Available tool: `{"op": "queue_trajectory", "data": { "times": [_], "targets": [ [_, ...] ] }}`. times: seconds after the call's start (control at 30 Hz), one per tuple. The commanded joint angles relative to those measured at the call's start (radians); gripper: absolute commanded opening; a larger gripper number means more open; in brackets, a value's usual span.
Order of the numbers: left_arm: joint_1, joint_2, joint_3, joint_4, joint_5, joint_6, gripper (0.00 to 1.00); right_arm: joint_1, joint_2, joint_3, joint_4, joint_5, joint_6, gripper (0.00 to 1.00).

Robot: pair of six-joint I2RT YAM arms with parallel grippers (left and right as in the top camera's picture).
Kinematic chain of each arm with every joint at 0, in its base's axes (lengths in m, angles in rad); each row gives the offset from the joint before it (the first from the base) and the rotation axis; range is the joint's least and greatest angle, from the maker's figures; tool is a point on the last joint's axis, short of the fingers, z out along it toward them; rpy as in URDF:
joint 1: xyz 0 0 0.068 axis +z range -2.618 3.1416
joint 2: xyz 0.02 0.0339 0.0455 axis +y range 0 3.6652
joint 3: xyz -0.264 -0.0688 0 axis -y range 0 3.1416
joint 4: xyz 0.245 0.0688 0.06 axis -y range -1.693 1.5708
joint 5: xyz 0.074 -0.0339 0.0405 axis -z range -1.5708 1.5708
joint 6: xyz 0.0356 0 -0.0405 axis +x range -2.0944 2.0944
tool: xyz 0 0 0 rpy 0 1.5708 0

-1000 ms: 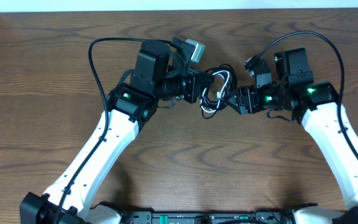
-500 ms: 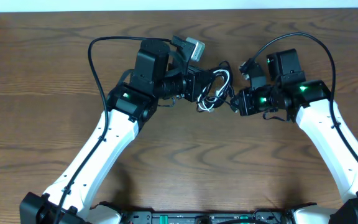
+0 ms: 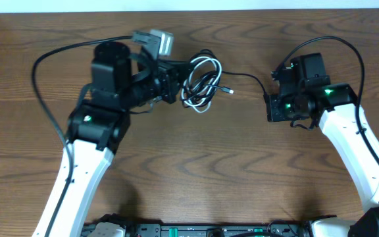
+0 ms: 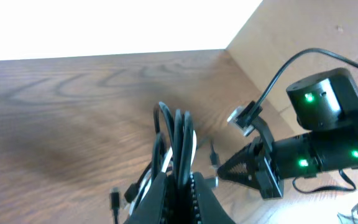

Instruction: Untangle cables

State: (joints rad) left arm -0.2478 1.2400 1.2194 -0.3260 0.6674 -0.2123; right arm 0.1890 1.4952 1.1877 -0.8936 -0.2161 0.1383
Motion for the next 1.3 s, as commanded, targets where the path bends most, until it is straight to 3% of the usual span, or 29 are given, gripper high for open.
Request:
{"op": "queue_trajectory", "data": {
  "times": [0.0, 0.27, 0.43, 0.6, 0.77, 0.87, 1.03, 1.27],
  "targets": [
    [0.059, -0.071, 0.016, -0.037, -0.006, 0.045, 0.08, -0.043, 0.007, -0.006, -0.011, 0.077, 0.049, 0.01],
    [0.191, -0.165, 0.016, -0.129, -0.037, 0.042, 0.08, -0.145, 0.007, -0.006, -0.066, 0.116, 0.047, 0.01],
    [0.178, -0.164, 0.016, -0.171, -0.011, 0.042, 0.08, -0.152, 0.007, -0.006, -0.061, 0.006, -0.022, 0.03],
    [0.127, -0.138, 0.015, -0.17, 0.022, 0.043, 0.08, -0.133, 0.007, -0.006, -0.048, -0.208, -0.088, 0.45],
    [0.055, -0.095, 0.015, -0.165, 0.022, 0.043, 0.08, -0.113, 0.007, -0.006, -0.019, -0.472, -0.214, 0.55],
    [0.009, -0.058, 0.015, -0.151, 0.034, 0.053, 0.08, -0.099, 0.007, -0.006, 0.005, -0.61, -0.289, 0.57],
    [-0.067, 0.002, 0.015, -0.044, 0.177, 0.059, 0.08, -0.072, 0.007, -0.006, 0.038, -0.738, -0.372, 0.58],
    [-0.13, 0.064, 0.015, 0.105, 0.193, -0.036, 0.08, -0.052, 0.007, -0.006, 0.061, -0.883, -0.406, 0.55]
  ]
}}
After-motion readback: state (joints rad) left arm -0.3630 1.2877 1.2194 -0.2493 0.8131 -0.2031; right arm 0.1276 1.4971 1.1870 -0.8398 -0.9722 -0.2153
